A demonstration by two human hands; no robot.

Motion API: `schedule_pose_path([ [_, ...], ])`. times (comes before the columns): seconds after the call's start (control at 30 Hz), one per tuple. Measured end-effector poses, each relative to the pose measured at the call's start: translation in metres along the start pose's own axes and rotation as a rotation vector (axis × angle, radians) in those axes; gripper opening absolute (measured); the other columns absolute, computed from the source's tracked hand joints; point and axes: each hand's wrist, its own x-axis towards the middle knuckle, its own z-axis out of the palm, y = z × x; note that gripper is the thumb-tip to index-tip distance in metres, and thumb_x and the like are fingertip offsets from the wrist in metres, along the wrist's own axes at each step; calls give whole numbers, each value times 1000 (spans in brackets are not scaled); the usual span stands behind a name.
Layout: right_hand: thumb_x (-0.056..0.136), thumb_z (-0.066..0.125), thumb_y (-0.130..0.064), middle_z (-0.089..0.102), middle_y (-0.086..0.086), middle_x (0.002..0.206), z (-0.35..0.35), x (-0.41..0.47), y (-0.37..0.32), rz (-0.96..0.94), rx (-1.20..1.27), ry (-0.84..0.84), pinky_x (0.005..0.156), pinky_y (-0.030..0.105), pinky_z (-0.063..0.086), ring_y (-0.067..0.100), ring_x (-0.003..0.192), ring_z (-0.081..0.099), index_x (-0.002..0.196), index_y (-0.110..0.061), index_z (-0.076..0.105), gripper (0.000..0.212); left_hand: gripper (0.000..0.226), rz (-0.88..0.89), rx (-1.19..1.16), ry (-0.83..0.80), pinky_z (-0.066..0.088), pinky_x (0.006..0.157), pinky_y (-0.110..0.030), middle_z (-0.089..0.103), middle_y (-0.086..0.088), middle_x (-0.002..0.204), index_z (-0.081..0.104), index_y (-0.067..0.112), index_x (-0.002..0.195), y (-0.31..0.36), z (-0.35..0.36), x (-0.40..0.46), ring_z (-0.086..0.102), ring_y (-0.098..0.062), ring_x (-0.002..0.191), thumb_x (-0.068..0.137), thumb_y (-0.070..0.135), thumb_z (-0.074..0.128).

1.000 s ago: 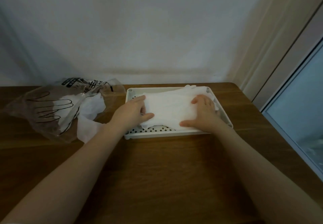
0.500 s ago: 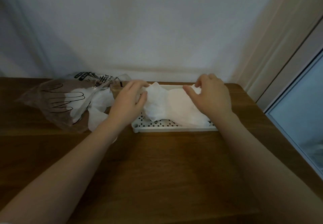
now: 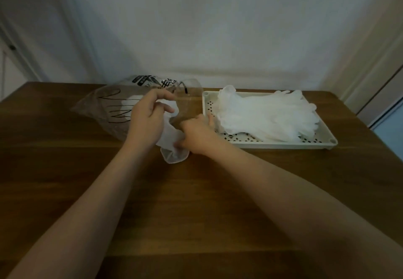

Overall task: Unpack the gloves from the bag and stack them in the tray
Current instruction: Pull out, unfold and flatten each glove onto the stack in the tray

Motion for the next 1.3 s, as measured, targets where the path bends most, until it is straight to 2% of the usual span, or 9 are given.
schedule_pose_path([
  [0.1, 87, 59, -30, 49, -6, 65, -7, -3, 7, -17, 228, 105, 88, 39, 39, 18, 77, 51, 61, -26, 49, 28, 25, 7, 13, -89, 47, 83, -31, 63, 6, 100, 62, 22, 96, -6, -8, 1, 60, -10, 95, 93, 6, 43],
  [0.17, 85, 65, -27, 54, -4, 66, -21, -11, 13, -66, 547, 123, 65, 27, 45, 11, 63, 50, 69, -22, 57, 19, 19, 47, 19, -175, 45, 83, -22, 60, 15, 98, 61, 22, 101, -6, -11, 1, 57, -3, 97, 96, 14, 44],
  [0.27, 84, 68, -24, 64, -2, 87, -44, -25, 21, -97, 801, 93, 64, 21, 47, 10, 77, 59, 91, -16, 65, 11, 16, 147, 119, -342, 39, 70, -7, 53, 24, 97, 57, 26, 109, 0, -8, 0, 51, 12, 89, 95, 30, 48],
  [0.4, 84, 66, -13, 66, 0, 84, -58, -34, 41, -141, 1010, 106, 68, 29, 54, 15, 80, 64, 84, -21, 65, 8, 5, 182, 224, -358, 42, 60, -20, 56, 16, 80, 55, 31, 88, 13, -6, 1, 53, 0, 73, 90, 35, 55],
  [0.63, 71, 67, -12, 68, 4, 82, -74, -45, 69, -31, 1686, 49, 57, 28, 55, 17, 76, 66, 96, -5, 59, 27, 14, -209, -314, -450, 47, 46, -15, 62, 9, 65, 58, 14, 79, 40, 1, -2, 59, -3, 53, 91, 21, 52],
  [0.77, 43, 90, -27, 70, 11, 89, -72, -51, 85, 46, 1804, -17, 62, 32, 57, 24, 82, 68, 101, -1, 60, 70, 16, -327, -378, -476, 46, 47, -15, 62, 7, 61, 61, 16, 82, 42, 12, -4, 55, -5, 50, 92, 24, 51],
  [1.1, 80, 57, -33, 64, 9, 74, -79, -71, 94, 120, 2001, -10, 70, 32, 56, 21, 72, 65, 82, -5, 61, 29, 22, -490, -306, -809, 50, 56, -21, 66, 2, 69, 65, 8, 97, 50, 37, -10, 59, -10, 60, 94, 21, 48],
  [1.2, 86, 52, -27, 65, 6, 68, -87, -76, 101, 78, 1922, 47, 61, 27, 55, 17, 63, 65, 82, -7, 57, 21, 23, -401, -371, -781, 49, 81, -34, 66, 2, 82, 64, 10, 95, 54, 44, -8, 61, -15, 79, 94, 25, 47],
  [1.3, 85, 51, -19, 68, 4, 70, -91, -79, 112, 3, 1831, 100, 60, 26, 55, 16, 65, 67, 88, -7, 53, 12, 15, -356, -519, -696, 49, 67, -24, 64, 7, 71, 59, 13, 78, 59, 44, -5, 60, -7, 69, 88, 20, 51],
])
